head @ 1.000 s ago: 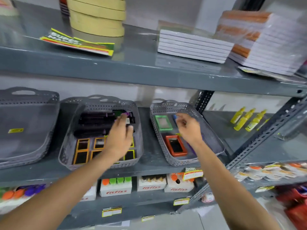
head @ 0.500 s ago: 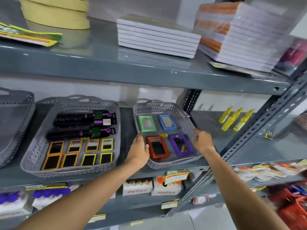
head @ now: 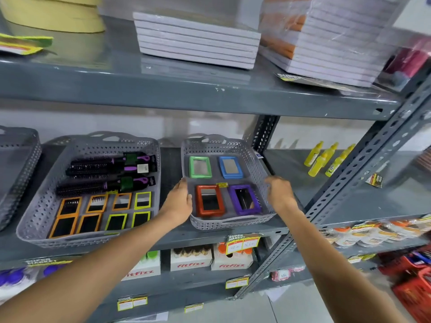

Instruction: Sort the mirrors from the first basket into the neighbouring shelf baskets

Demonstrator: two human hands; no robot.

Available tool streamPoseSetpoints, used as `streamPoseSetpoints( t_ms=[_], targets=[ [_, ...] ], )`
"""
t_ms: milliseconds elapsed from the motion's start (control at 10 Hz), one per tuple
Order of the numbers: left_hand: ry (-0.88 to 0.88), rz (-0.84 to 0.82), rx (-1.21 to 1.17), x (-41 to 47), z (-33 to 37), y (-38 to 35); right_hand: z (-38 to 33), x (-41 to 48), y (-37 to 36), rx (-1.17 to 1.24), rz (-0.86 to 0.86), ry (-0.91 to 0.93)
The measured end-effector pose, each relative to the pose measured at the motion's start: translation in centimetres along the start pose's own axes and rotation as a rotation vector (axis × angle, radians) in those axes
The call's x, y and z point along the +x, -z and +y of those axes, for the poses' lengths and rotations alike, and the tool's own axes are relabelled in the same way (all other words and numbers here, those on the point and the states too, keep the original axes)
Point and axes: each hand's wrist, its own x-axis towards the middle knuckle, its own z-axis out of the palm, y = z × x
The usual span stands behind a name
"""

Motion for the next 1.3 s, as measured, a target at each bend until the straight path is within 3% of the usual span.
streamPoseSetpoints(
  t_ms=[100, 300, 400, 1000, 1300],
  targets=[
    [-0.009, 0.016, -0.003, -0.3, 0.1, -0.4, -1.7, -0.7, -0.6, -0.099, 0.032, 0.073],
    [-0.013, 0.026, 0.033, -0.4, -0.2, -1.0, -4.5, -0.1, -3.2, -0.211, -0.237, -0.167],
    [-0.006, 0.024, 0.046, -0.5, -0.1, -1.1, -4.5, 0.4, -3.9, -0.236, -0.255, -0.170],
    [-0.024, -0.025, 0.219, -1.0, 0.7, 0.2, -5.5, -0.6, -3.0, -0.188, -0.215, -0.181],
    [-0.129, 0.003, 0.329, -5.1, -0.3, 4.7, -11.1, -6.1, -0.5, -0.195, -0.009, -0.005]
  ],
)
